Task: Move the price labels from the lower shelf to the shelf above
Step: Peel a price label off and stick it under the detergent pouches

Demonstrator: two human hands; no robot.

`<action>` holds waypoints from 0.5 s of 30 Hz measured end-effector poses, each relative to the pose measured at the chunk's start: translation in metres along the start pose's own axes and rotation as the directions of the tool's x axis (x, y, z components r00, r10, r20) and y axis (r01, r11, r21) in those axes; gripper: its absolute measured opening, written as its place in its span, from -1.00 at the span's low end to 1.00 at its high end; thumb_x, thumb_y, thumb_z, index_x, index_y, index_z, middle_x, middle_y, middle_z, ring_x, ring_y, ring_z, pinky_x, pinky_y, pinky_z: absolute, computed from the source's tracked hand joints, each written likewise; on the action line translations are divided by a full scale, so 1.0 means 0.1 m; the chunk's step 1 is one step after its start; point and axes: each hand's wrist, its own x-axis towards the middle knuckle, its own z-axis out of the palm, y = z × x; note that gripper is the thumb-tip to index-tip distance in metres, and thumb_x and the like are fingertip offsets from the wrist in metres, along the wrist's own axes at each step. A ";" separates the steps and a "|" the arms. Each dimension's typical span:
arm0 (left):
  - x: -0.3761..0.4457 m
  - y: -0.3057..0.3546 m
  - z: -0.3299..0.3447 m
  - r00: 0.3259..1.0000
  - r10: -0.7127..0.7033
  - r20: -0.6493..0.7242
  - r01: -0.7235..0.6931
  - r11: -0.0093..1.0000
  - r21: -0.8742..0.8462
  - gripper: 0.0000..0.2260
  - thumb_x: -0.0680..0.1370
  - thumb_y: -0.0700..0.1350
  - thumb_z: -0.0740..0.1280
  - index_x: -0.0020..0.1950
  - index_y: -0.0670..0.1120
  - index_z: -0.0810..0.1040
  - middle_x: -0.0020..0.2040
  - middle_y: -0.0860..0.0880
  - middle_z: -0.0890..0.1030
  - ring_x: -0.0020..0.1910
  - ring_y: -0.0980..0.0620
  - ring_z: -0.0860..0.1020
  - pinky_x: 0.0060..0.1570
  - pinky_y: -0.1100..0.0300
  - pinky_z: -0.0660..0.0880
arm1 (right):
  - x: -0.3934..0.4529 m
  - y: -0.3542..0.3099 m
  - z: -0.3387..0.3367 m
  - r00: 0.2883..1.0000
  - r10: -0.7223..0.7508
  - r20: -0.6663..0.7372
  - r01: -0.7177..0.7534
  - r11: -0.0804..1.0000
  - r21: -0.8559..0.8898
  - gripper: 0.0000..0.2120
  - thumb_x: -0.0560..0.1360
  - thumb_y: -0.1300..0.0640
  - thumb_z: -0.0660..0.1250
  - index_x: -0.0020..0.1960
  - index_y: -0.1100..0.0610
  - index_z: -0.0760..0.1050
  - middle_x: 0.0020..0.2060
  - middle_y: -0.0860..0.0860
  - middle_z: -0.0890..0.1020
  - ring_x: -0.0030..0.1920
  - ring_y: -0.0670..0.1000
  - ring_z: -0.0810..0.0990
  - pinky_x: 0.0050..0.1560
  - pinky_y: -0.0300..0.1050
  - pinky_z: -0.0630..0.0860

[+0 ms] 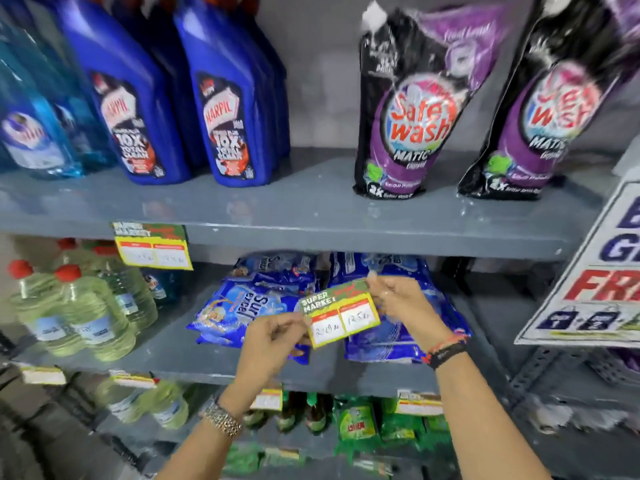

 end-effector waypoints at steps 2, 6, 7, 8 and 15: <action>0.06 0.24 -0.06 0.995 0.090 0.031 -0.091 0.996 0.023 -0.84 0.52 -0.28 0.34 -0.16 -0.08 0.67 -0.43 0.09 0.68 -0.42 0.20 0.63 -0.44 0.34 0.52 | -0.12 -0.28 -0.04 0.993 -0.112 -0.021 0.112 0.994 0.011 -0.84 0.49 0.14 0.32 -0.19 0.09 0.66 -0.40 -0.07 0.71 -0.39 -0.13 0.61 -0.42 -0.33 0.51; 0.12 0.61 -0.12 0.972 0.225 0.071 -0.218 0.972 -0.091 -0.87 0.51 -0.31 0.33 -0.04 -0.18 0.66 -0.35 0.11 0.71 -0.36 0.22 0.65 -0.37 0.36 0.55 | -0.26 -0.65 -0.12 0.975 -0.209 -0.074 0.209 0.978 -0.003 -0.94 0.39 0.17 0.44 -0.22 0.05 0.67 -0.32 -0.08 0.74 -0.31 -0.09 0.64 -0.39 -0.30 0.56; 0.12 0.68 -0.12 0.969 0.237 0.067 -0.226 0.964 -0.140 -0.87 0.50 -0.28 0.35 -0.03 -0.16 0.67 -0.32 0.09 0.72 -0.34 0.19 0.67 -0.35 0.35 0.56 | -0.28 -0.70 -0.12 0.971 -0.224 -0.083 0.224 0.975 -0.007 -0.95 0.38 0.17 0.44 -0.21 0.05 0.67 -0.31 -0.07 0.74 -0.31 -0.09 0.65 -0.41 -0.30 0.54; 0.11 0.75 -0.12 0.968 0.242 0.064 -0.228 0.957 -0.179 -0.88 0.48 -0.21 0.38 -0.04 -0.09 0.70 -0.27 0.04 0.74 -0.31 0.13 0.69 -0.33 0.33 0.57 | -0.31 -0.74 -0.12 0.966 -0.239 -0.095 0.239 0.971 -0.016 -0.96 0.38 0.15 0.45 -0.20 0.04 0.67 -0.30 -0.06 0.74 -0.31 -0.09 0.66 -0.42 -0.31 0.54; 0.12 1.05 -0.13 0.963 0.258 0.085 -0.236 0.949 -0.209 -0.89 0.50 -0.11 0.37 -0.06 -0.05 0.70 -0.19 -0.05 0.75 -0.21 0.01 0.72 -0.31 0.35 0.57 | -0.45 -0.97 -0.09 0.936 -0.319 -0.148 0.318 0.948 -0.032 -0.84 0.25 -0.07 0.45 -0.19 -0.06 0.67 -0.27 -0.06 0.75 -0.26 -0.03 0.70 -0.42 -0.30 0.56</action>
